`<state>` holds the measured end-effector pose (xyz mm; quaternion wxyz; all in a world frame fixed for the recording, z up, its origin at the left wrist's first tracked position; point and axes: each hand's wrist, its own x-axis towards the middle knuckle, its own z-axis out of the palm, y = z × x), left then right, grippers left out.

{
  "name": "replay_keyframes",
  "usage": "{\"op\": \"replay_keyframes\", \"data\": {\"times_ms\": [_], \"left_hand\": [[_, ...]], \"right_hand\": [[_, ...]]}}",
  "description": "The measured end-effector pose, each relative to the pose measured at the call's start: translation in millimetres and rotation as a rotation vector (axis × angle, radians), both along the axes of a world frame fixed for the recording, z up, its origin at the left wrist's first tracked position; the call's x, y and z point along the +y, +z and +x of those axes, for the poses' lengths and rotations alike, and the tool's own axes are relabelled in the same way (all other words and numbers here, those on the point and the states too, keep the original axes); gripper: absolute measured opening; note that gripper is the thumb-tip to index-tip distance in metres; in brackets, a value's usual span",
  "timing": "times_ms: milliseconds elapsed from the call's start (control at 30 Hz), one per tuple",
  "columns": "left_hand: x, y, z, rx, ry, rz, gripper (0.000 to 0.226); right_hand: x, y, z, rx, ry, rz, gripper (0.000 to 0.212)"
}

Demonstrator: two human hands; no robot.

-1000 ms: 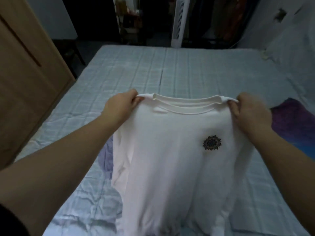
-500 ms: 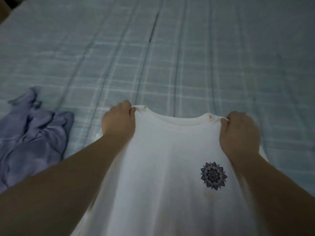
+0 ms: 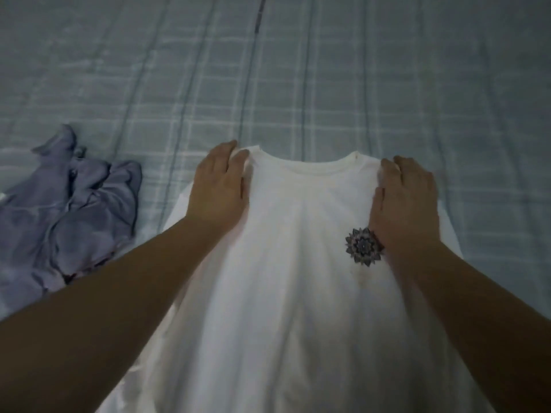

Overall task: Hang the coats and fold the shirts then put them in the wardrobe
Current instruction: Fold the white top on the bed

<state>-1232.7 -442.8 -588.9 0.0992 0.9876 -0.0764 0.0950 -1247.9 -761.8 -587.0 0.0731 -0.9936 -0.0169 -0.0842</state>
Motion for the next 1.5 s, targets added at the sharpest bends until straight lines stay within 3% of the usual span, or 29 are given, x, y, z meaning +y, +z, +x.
{"op": "replay_keyframes", "data": {"times_ms": [100,200,367,533,800,967,1100,1233,1333,1433,1500], "left_hand": [[-20,5,-88,0.092,-0.191,-0.043,0.053],[-26,6,-196,0.260,-0.248,0.005,0.056],[-5,14,-358,0.447,-0.273,0.104,0.057],[26,24,-455,0.537,-0.407,0.088,0.057],[65,35,-483,0.631,-0.523,0.237,0.084],[76,44,-475,0.662,-0.473,0.142,0.110],[92,55,-479,0.560,-0.563,0.099,0.103],[94,52,-490,0.589,-0.572,0.210,0.101],[69,52,-495,0.671,-0.452,0.254,0.082],[43,69,-498,0.732,-0.356,0.295,0.081],[32,84,-500,0.753,-0.365,0.298,0.084]], "right_hand": [[24,17,-85,0.027,0.070,0.120,0.056],[45,24,-194,0.130,0.068,0.191,0.061],[63,13,-383,0.364,0.087,0.126,0.061],[60,11,-493,0.446,0.222,0.026,0.061],[34,27,-491,0.552,0.213,-0.103,0.077],[10,38,-485,0.605,0.282,-0.075,0.093],[-19,54,-497,0.578,0.299,-0.136,0.081],[-26,50,-518,0.630,0.362,-0.169,0.086],[-15,42,-526,0.716,0.306,-0.035,0.085],[-11,53,-528,0.614,0.084,0.260,0.065],[-19,68,-526,0.522,-0.076,0.335,0.052]]}}
